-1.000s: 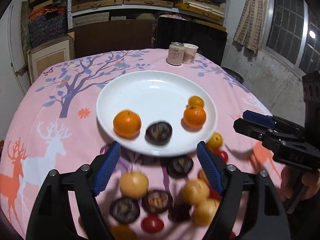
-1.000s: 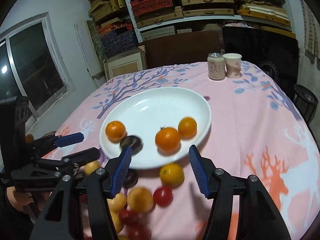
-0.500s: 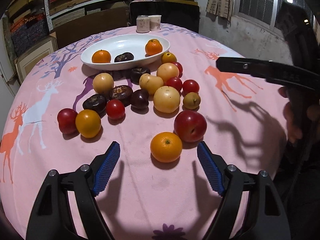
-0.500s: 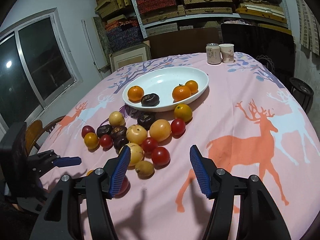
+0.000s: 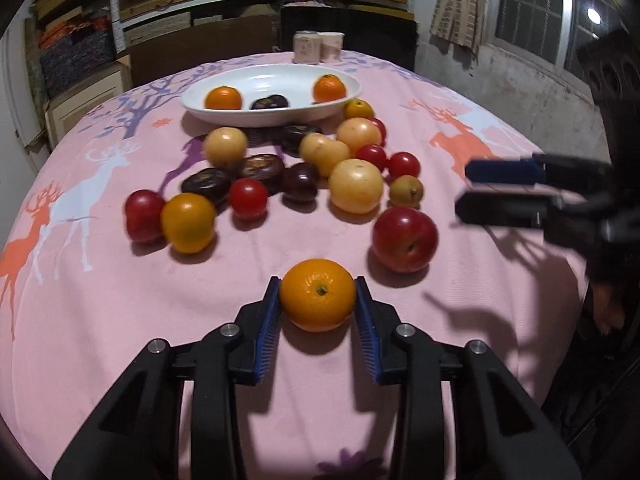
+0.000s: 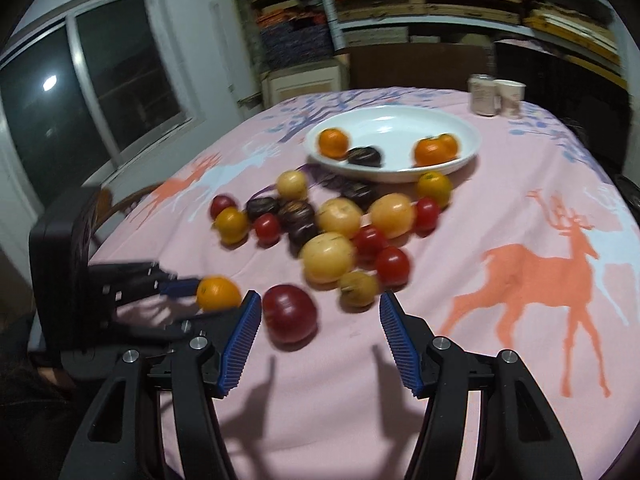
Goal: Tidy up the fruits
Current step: 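Place an orange on the plate with left tool while right tool places a red apple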
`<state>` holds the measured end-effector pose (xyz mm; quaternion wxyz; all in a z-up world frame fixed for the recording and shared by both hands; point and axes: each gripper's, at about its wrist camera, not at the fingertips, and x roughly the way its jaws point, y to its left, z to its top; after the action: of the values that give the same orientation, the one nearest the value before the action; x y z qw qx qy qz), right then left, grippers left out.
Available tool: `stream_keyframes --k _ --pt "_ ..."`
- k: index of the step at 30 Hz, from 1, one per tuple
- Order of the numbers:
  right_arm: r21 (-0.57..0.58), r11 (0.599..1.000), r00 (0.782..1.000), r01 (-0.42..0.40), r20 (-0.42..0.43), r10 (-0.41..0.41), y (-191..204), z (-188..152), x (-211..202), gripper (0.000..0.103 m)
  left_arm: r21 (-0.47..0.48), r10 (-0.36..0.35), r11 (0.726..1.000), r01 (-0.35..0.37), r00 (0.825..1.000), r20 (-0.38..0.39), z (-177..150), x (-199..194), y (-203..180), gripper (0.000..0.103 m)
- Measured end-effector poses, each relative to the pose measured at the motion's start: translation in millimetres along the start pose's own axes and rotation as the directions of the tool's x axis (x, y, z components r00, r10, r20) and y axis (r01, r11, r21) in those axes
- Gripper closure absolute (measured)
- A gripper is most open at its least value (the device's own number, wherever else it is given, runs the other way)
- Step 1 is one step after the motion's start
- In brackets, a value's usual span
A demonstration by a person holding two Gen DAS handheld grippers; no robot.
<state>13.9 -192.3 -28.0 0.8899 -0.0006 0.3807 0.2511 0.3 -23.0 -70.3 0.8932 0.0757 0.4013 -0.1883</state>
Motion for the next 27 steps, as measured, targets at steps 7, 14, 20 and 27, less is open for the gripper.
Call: stream_keyframes --k 7,14,20,27 --pt "-0.059 0.998 0.997 -0.017 -0.071 0.013 22.4 -2.4 27.4 0.041 -0.057 0.023 0.998 -0.023 1.0 0.016 -2.7 -14.2 22.0 0.068" --pt "-0.02 1.0 0.991 -0.004 -0.133 0.002 18.9 -3.1 54.4 0.062 -0.064 0.019 0.998 -0.018 1.0 0.008 -5.7 -12.3 25.0 0.068" --pt "0.023 1.0 0.998 -0.015 -0.066 0.017 8.7 -2.3 40.6 0.062 -0.071 0.015 0.997 -0.014 1.0 0.015 -3.8 -13.1 26.3 0.068" --pt "0.106 0.994 0.998 -0.007 0.061 0.0 -23.9 28.2 3.1 0.062 -0.08 0.003 0.997 -0.001 0.999 0.032 19.7 -20.7 34.5 0.068"
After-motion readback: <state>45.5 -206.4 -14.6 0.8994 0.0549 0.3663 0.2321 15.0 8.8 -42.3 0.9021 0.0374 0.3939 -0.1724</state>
